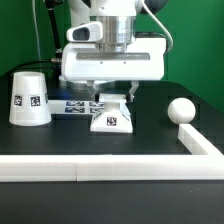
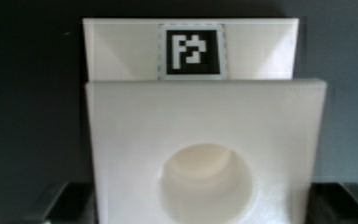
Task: Assemble lamp
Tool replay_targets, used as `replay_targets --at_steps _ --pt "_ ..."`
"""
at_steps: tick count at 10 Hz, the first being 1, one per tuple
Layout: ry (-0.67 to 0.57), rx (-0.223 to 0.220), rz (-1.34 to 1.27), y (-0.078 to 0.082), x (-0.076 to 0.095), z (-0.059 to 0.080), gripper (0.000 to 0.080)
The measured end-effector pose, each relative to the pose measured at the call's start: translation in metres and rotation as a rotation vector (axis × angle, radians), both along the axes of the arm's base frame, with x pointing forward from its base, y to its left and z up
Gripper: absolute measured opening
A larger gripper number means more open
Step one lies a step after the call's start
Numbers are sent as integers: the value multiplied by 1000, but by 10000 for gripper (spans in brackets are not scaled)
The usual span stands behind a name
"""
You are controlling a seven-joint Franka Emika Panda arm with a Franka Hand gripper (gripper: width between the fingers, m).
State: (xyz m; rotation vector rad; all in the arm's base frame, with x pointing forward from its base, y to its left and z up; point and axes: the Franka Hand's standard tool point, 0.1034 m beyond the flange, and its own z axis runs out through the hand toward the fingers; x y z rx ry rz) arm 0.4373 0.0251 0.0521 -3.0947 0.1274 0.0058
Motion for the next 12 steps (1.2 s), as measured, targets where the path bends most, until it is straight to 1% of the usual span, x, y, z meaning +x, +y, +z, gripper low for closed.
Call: replay_targets --at_steps 1,2,5,8,9,11,12 --pt "-11 4 37 7 8 1 535" --pt "-22 8 66 13 19 0 535" --pt "-74 17 122 26 62 0 536" --pt "-111 30 152 46 103 1 537" --pt "-122 33 158 51 111 1 537" --pt "-151 40 185 65 134 1 537" --pt "-162 42 190 68 142 1 537"
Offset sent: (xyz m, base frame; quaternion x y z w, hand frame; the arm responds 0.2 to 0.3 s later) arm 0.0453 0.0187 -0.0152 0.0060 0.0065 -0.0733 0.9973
